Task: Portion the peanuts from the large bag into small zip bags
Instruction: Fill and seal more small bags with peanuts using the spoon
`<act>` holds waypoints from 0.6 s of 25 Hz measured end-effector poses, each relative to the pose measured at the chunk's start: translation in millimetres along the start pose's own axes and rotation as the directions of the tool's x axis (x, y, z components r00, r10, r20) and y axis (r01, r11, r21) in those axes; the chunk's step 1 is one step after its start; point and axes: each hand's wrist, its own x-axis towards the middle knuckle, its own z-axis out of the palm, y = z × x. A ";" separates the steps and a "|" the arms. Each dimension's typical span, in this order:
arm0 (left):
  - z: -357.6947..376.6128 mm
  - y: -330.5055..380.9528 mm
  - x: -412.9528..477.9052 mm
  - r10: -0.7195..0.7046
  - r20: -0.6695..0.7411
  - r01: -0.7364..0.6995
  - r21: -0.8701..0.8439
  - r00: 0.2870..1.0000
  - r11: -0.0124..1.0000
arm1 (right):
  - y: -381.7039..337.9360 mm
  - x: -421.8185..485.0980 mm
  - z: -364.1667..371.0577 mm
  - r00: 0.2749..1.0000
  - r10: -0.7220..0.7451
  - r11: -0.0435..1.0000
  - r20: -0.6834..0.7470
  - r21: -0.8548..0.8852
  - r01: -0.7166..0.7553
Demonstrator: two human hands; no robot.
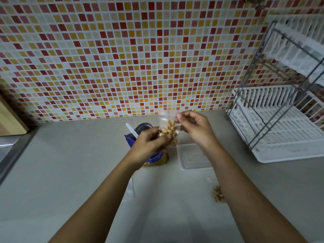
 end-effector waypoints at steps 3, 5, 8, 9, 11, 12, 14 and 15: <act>17.7 -3.7 -4.6 -0.024 0.025 0.024 0.031 0.999 0.999 | 1.1 -9.6 -20.8 0.999 -0.008 0.999 0.039 -0.053 0.010; 36.6 -15.2 -9.6 -0.060 0.037 0.060 0.005 0.998 0.998 | 8.9 -19.6 -36.3 0.999 0.021 0.998 0.044 -0.064 -0.019; 61.7 -40.4 -20.3 -0.127 0.084 0.134 -0.074 0.988 0.988 | 28.4 -38.6 -56.8 0.995 0.086 0.990 0.041 -0.117 -0.081; 69.4 -50.1 -23.8 -0.158 0.125 0.171 -0.105 0.980 0.980 | 36.6 -46.1 -63.3 0.993 0.111 0.986 0.035 -0.125 -0.106; 84.4 -71.5 -29.7 -0.250 0.182 0.271 -0.103 0.951 0.957 | 57.5 -60.2 -77.4 0.984 0.180 0.974 0.009 -0.141 -0.177; 92.5 -83.9 -33.0 -0.298 0.187 0.317 -0.076 0.936 0.945 | 70.7 -65.9 -84.8 0.975 0.221 0.961 -0.004 -0.166 -0.219; 110.2 -109.3 -39.2 -0.391 0.153 0.403 -0.056 0.908 0.914 | 100.0 -72.7 -99.0 0.951 0.310 0.918 -0.022 -0.253 -0.305; 118.1 -119.6 -41.7 -0.435 0.117 0.442 -0.051 0.893 0.895 | 114.6 -74.2 -104.1 0.940 0.339 0.887 -0.038 -0.319 -0.333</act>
